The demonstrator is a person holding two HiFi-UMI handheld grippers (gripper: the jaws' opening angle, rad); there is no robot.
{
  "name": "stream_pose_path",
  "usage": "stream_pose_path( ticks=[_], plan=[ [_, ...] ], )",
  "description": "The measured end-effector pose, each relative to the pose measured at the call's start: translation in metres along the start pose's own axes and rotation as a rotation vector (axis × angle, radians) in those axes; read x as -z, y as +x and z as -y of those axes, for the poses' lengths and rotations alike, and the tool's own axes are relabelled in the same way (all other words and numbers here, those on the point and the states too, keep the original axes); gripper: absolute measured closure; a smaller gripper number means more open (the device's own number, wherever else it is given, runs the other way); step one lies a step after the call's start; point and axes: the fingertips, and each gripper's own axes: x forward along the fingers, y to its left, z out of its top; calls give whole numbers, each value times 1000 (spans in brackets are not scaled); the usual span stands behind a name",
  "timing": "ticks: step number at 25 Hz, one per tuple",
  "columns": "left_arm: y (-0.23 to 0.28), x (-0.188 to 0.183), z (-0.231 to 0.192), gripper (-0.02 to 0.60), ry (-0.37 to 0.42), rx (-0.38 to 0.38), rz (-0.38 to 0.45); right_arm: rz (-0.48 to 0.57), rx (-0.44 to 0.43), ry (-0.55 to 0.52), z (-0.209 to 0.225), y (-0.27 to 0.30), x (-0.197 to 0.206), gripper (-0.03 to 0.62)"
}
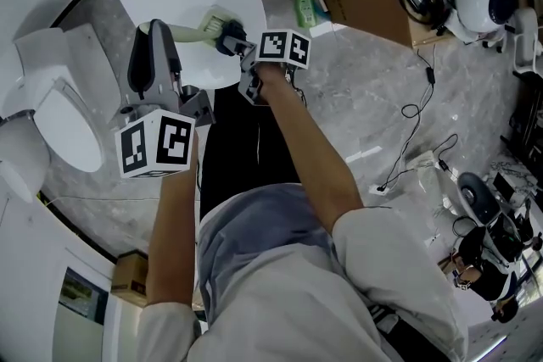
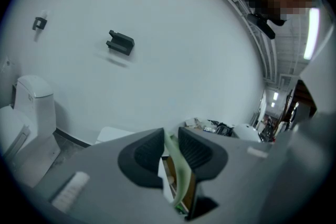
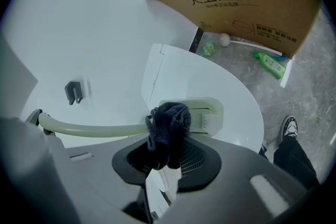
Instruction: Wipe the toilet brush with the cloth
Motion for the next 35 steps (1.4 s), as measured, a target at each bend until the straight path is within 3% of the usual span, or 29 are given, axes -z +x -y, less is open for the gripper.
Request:
stream_pose_path(
  ticks=[35],
  plan=[
    [-4, -4, 0, 581, -18, 21, -3, 9, -41, -58, -71, -52, 4, 508]
  ],
)
